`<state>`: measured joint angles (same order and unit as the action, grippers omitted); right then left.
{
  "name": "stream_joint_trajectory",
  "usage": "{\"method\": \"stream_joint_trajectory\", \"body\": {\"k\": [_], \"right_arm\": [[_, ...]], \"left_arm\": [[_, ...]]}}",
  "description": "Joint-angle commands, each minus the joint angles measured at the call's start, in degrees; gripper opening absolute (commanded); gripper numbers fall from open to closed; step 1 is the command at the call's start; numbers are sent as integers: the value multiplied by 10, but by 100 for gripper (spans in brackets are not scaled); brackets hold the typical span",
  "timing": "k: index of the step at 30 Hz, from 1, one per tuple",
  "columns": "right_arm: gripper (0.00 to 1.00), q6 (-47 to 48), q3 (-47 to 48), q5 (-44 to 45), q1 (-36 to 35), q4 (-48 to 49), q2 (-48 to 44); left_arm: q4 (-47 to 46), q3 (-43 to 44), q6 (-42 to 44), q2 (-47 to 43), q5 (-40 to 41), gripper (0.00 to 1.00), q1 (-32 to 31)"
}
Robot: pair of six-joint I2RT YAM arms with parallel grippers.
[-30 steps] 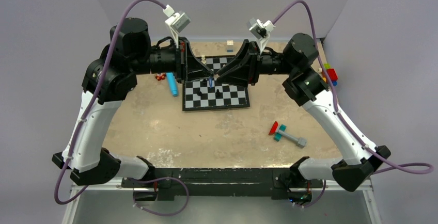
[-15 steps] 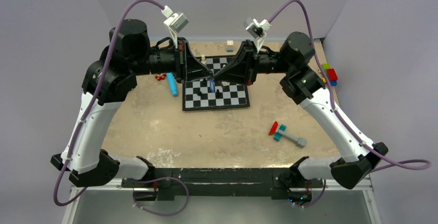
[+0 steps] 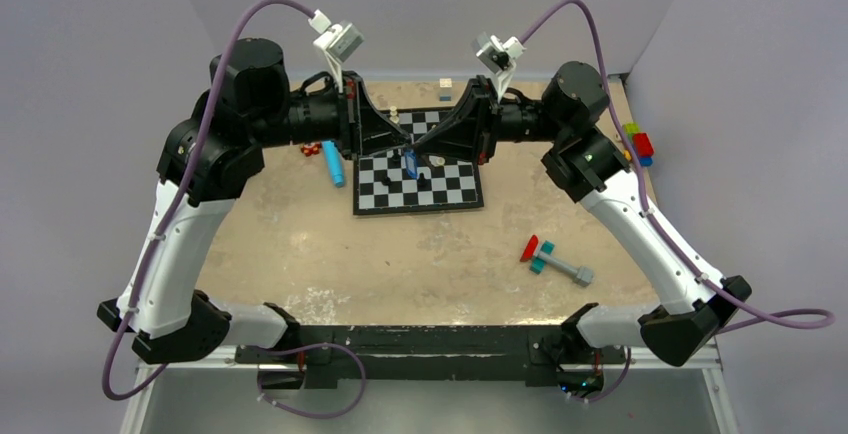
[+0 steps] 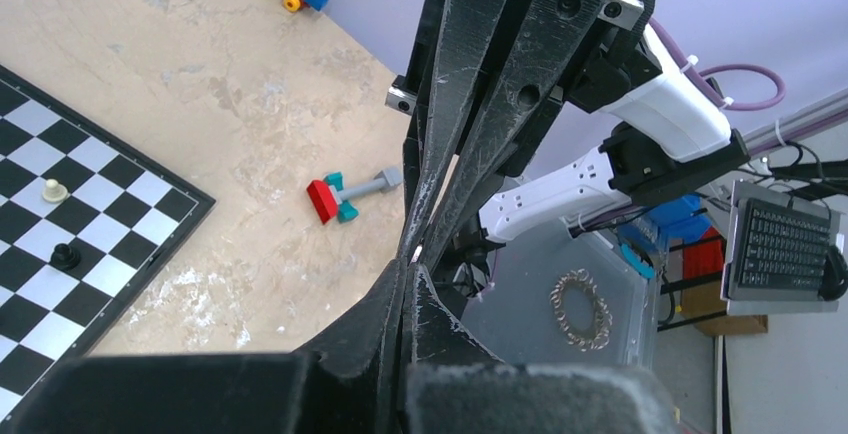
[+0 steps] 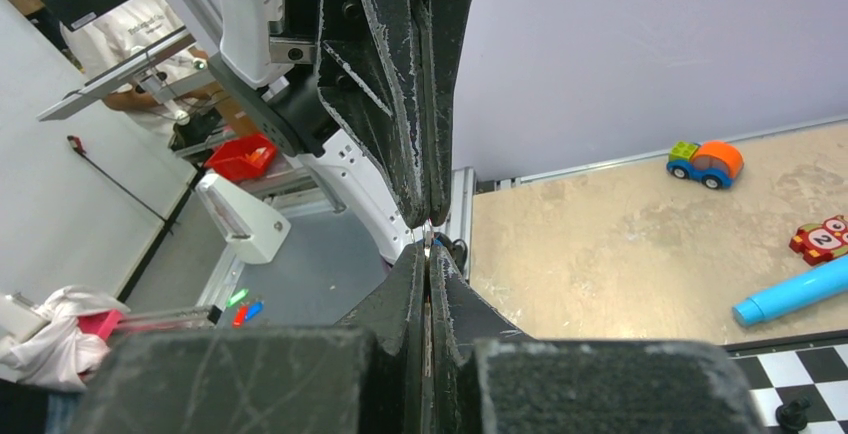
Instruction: Remove the keys from the keyring
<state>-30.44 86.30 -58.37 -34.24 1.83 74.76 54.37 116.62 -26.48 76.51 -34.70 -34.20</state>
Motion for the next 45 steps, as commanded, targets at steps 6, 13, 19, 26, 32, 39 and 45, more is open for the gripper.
{"method": "stream_joint_trajectory", "body": {"k": [6, 13, 19, 26, 32, 39, 45], "right_arm": [[0, -1, 13, -1, -2, 20, -14], [1, -5, 16, 4, -3, 29, -13], [1, -8, 14, 6, -2, 35, -14], [0, 1, 13, -1, -3, 18, -18], [0, 33, 22, -1, -3, -29, -19], [0, 46, 21, -1, -3, -51, -23], [0, 47, 23, -6, -2, -52, -19]], "left_arm": [[-69, 2, -93, -28, 87, 0, 0], [-144, -93, -202, -81, 161, 0, 0], [-157, -108, -205, -82, 137, 0, 1], [-55, 7, -95, -18, 50, 31, 0], [37, 107, -16, 44, -18, 41, 0], [113, 130, 76, 61, -39, 38, 0], [120, 111, 85, 59, -30, 33, -1]]}}
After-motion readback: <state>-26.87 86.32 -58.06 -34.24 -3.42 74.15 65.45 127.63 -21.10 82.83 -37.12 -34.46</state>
